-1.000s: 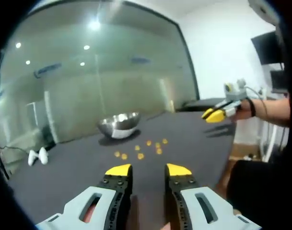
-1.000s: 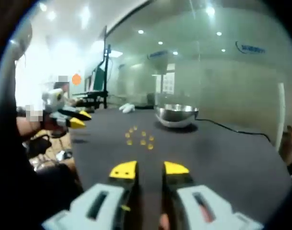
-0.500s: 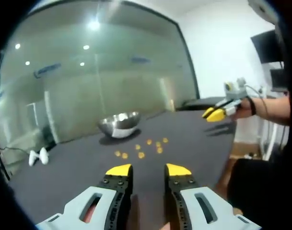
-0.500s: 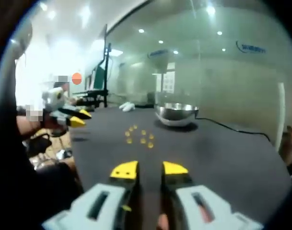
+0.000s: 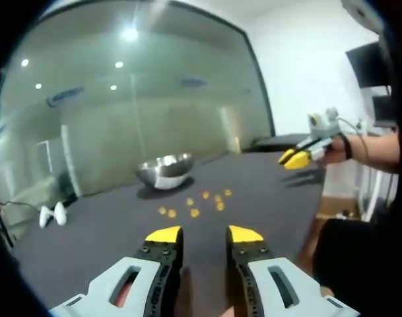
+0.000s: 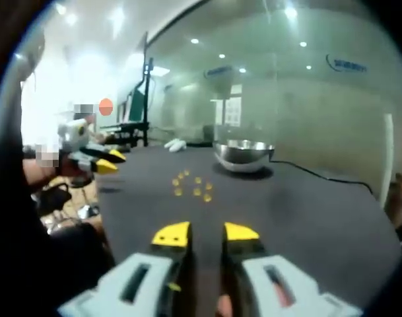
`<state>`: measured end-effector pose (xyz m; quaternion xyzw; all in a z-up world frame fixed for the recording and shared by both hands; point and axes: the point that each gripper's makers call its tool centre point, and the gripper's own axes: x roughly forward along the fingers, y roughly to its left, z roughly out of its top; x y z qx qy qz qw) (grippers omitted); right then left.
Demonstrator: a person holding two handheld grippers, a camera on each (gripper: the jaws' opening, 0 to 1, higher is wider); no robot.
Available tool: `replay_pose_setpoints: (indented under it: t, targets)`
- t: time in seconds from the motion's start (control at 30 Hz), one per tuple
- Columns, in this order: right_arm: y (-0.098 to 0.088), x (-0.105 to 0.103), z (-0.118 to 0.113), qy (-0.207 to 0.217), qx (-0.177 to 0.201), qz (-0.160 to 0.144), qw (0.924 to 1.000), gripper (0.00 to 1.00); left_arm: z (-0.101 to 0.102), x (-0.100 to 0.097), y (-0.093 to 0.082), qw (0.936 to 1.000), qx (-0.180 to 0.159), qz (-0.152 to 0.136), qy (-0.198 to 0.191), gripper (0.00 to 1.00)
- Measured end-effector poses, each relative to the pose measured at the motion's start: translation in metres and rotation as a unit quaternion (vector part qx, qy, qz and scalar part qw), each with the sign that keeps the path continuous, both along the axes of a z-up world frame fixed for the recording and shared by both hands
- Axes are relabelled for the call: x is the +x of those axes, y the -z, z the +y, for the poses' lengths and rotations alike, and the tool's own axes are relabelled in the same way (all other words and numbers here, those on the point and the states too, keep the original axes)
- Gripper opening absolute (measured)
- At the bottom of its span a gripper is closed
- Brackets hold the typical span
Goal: Pick up the QQ candy scattered on the table and place it into the stainless steel bowl on the table
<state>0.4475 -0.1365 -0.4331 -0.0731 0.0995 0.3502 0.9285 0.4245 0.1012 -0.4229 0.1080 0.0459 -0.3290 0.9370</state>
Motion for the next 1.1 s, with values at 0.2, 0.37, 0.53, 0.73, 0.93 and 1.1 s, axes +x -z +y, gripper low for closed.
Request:
replay_pose_setpoints:
  t: [0.2, 0.37, 0.53, 0.73, 0.93, 1.1]
  targets:
    - [0.003, 0.003, 0.000, -0.004, -0.007, 0.003, 1.0000, 0.20, 0.000, 0.000, 0.000, 1.0000, -0.001, 0.001, 0.001, 0.28]
    - [0.002, 0.003, 0.010, -0.031, -0.014, -0.002, 0.9994, 0.21, 0.001, 0.000, 0.000, 1.0000, -0.002, 0.001, 0.000, 0.28]
    - [0.009, 0.012, 0.019, -0.043, -0.023, 0.006, 0.9988, 0.22, 0.001, -0.001, 0.001, 1.0000, -0.001, 0.001, -0.001, 0.28]
    - [0.019, 0.024, 0.031, -0.062, -0.029, 0.019, 0.9975, 0.23, 0.001, -0.005, -0.002, 1.0000, -0.003, -0.002, -0.001, 0.28]
    - [0.029, 0.038, 0.047, -0.085, -0.044, 0.031, 0.9949, 0.25, 0.005, -0.008, -0.002, 0.9999, -0.008, -0.002, -0.007, 0.28]
    - [0.033, 0.054, 0.062, -0.096, -0.044, 0.040, 0.9935, 0.25, 0.007, -0.010, -0.004, 0.9999, -0.008, -0.004, -0.010, 0.28]
